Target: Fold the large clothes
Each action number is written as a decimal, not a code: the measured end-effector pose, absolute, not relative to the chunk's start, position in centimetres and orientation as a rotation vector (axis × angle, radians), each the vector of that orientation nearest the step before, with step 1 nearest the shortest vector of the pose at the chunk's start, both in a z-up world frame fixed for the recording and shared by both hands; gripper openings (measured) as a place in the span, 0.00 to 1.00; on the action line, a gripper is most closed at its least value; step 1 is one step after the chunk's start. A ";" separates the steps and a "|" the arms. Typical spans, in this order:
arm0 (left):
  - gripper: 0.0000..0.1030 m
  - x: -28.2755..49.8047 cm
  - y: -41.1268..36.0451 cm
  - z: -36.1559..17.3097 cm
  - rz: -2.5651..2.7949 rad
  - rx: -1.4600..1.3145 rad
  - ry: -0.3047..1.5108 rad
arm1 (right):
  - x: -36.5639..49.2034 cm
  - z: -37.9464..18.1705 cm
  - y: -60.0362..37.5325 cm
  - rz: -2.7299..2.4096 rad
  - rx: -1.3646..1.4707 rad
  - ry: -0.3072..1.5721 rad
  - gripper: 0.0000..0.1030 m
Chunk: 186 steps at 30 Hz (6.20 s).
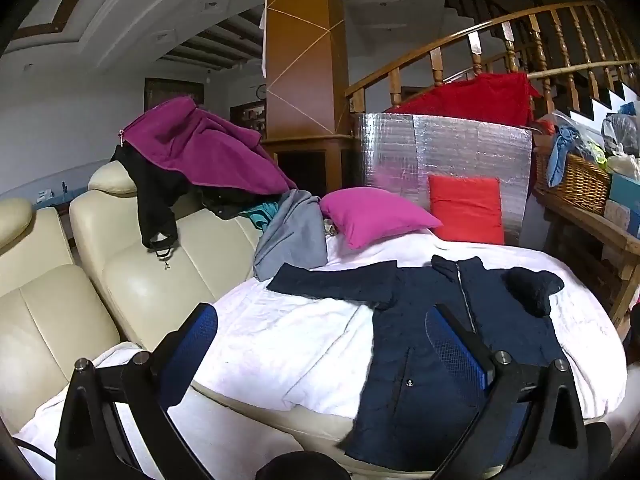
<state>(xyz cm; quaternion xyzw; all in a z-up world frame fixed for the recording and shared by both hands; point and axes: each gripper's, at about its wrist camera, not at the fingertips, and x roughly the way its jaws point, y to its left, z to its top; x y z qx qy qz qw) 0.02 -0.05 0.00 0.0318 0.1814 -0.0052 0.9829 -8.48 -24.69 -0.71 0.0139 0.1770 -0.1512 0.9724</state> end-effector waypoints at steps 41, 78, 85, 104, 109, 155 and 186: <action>1.00 3.1 -1.0 -0.5 0.019 0.038 0.369 | -5.8 -1.2 -27.5 -0.300 0.082 0.379 1.00; 1.00 34.2 -24.0 -19.7 -0.003 0.127 0.777 | 27.6 -23.5 -73.4 -0.298 1.088 0.605 0.87; 1.00 35.7 -25.2 -20.0 -0.024 0.134 0.816 | 31.7 -27.8 -75.7 -0.246 1.227 0.575 0.55; 1.00 36.2 -14.5 -14.4 0.150 -0.020 0.772 | 35.6 -14.5 -51.9 0.243 0.737 0.487 0.15; 1.00 35.4 -11.8 -14.7 0.175 -0.044 0.778 | 38.4 -20.8 -44.1 0.318 0.815 0.768 0.70; 0.39 40.9 -23.0 -18.9 -0.498 -0.182 0.934 | 31.6 -21.5 -63.2 -0.284 0.734 0.661 0.12; 0.77 47.1 11.1 -29.0 -0.080 -1.165 0.847 | 36.4 -23.3 -46.5 0.054 0.495 0.887 0.28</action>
